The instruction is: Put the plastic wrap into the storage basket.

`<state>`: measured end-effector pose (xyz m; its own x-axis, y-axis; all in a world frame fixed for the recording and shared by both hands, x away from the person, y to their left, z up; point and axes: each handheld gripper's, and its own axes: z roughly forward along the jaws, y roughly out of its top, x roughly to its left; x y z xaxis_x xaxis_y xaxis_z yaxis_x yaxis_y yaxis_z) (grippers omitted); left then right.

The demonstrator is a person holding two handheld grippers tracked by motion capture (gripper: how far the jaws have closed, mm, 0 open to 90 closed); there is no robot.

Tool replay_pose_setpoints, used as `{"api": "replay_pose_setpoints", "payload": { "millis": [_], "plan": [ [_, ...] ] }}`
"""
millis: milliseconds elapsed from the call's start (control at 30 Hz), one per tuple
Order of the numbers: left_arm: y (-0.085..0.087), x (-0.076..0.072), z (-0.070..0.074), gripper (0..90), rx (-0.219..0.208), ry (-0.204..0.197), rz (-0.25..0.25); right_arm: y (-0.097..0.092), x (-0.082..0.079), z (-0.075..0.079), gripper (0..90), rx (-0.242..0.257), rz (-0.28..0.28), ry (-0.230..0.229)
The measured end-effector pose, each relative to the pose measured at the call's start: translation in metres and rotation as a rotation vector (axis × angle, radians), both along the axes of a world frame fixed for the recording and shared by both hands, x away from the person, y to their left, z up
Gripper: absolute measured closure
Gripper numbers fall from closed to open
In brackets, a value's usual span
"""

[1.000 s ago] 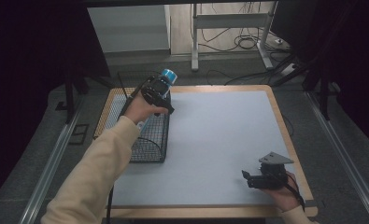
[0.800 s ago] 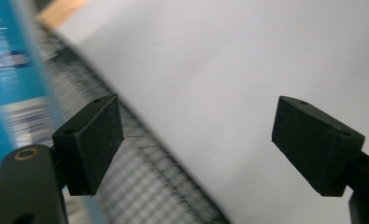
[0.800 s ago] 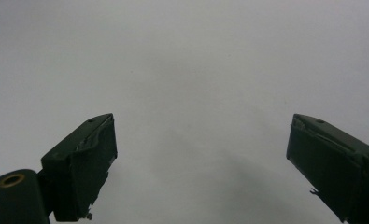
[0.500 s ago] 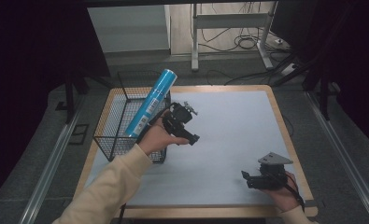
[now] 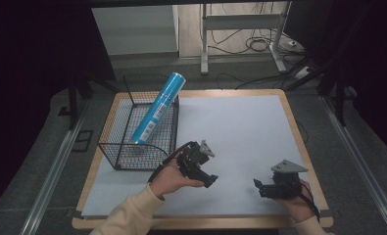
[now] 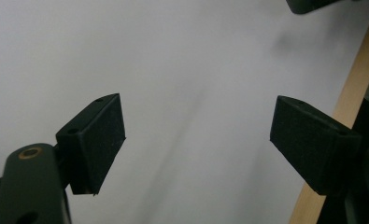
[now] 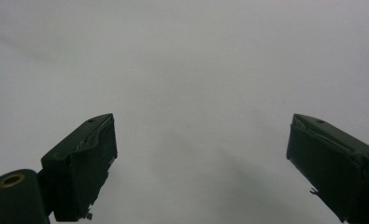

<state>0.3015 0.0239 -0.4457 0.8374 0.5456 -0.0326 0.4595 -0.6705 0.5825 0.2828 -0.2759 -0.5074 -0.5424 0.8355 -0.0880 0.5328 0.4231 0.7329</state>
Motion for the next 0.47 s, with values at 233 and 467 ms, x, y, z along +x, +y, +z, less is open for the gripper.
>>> {"api": "replay_pose_setpoints", "payload": {
  "millis": [233,467],
  "plan": [
    [0.002,-0.004,-0.01,17.7,-0.011,0.016,-0.004,0.0,0.0,0.0,8.9,0.002,-0.002,0.0],
    [0.001,-0.004,-0.015,17.8,-0.022,0.016,-0.006,-0.001,-0.001,0.003,8.8,0.008,-0.003,-0.016]
  ]
}}
